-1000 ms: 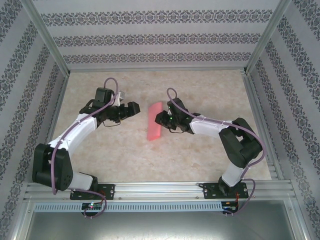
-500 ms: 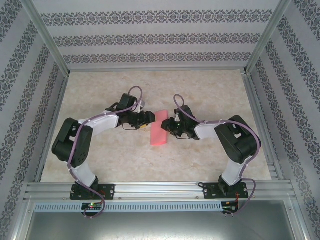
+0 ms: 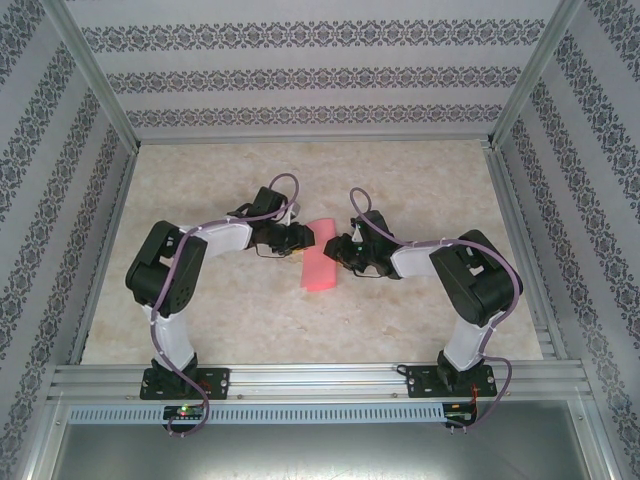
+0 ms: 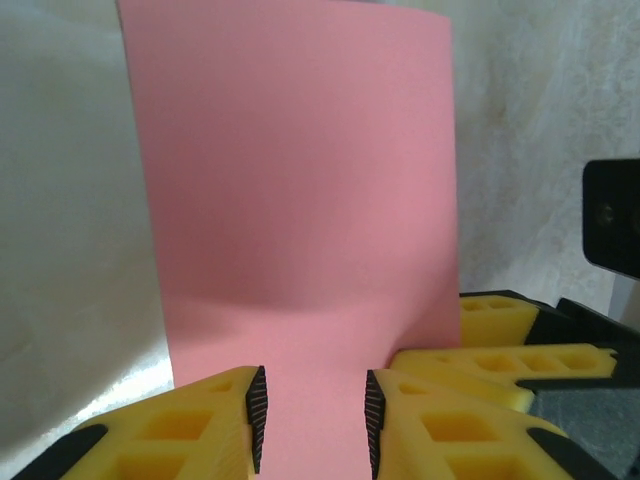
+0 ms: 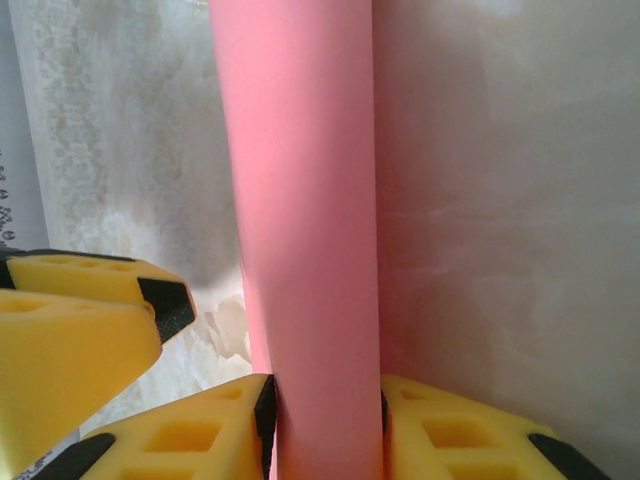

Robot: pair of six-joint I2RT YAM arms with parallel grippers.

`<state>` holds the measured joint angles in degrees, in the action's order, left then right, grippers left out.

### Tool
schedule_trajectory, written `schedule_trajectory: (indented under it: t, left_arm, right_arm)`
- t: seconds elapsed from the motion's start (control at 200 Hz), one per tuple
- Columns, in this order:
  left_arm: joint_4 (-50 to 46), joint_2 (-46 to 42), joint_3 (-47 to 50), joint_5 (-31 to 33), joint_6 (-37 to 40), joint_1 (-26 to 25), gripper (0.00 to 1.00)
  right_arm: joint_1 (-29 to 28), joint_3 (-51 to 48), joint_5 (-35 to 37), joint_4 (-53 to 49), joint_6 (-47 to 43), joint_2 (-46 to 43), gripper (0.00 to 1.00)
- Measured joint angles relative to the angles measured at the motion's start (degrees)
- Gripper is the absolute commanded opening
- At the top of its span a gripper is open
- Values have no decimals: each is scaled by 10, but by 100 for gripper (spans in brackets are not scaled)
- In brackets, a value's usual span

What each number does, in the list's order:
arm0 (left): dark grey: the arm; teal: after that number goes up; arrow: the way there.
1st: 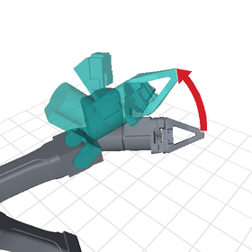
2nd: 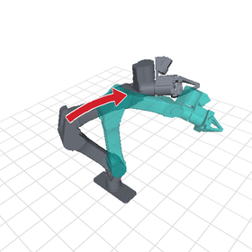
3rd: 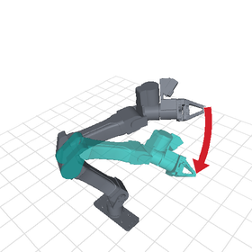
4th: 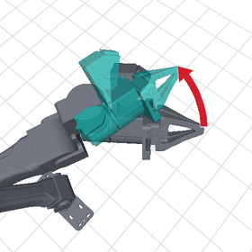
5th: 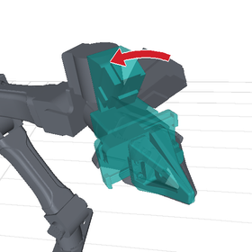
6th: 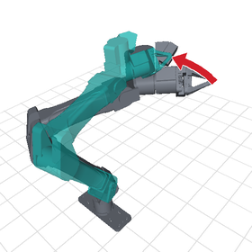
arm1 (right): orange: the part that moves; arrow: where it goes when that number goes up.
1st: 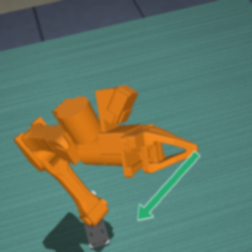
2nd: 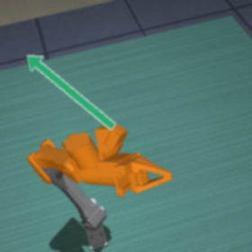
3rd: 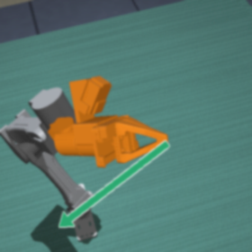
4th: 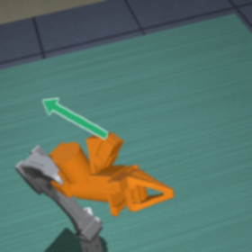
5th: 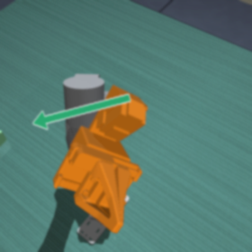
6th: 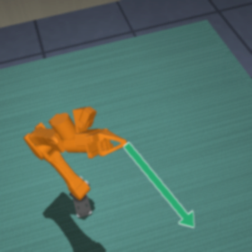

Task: Fold a paper plane with a square sheet of paper (pick it up from the middle)
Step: Fold the square sheet of paper in half at the center of the table.

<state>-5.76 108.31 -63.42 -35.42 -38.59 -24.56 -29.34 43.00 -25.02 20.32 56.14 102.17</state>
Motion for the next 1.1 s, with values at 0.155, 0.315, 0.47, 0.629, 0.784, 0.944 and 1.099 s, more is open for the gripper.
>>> schedule_trajectory:
  t: [0.155,0.315,0.47,0.629,0.784,0.944,1.099]
  left_arm:
    - [-4,25,-10,1,8,-7,35]
    - [-10,42,-17,1,12,-13,34]
    - [-12,46,-23,0,19,-13,34]
    - [-12,55,-34,-2,24,-13,34]
    - [-12,57,-37,-4,24,-13,34]
    - [-13,59,-40,-5,25,-13,35]
    - [-13,60,-42,-5,26,-13,34]
  right_arm:
    - [0,-1,0,-1,-8,0,35]
    - [0,-1,1,-11,-17,0,37]
    - [0,4,5,-37,-37,-8,44]
    - [0,26,28,-109,-78,-24,53]
    - [4,64,57,-184,-133,-25,57]
    - [4,111,81,-250,-183,-24,60]
    - [4,154,101,-292,-222,-13,60]
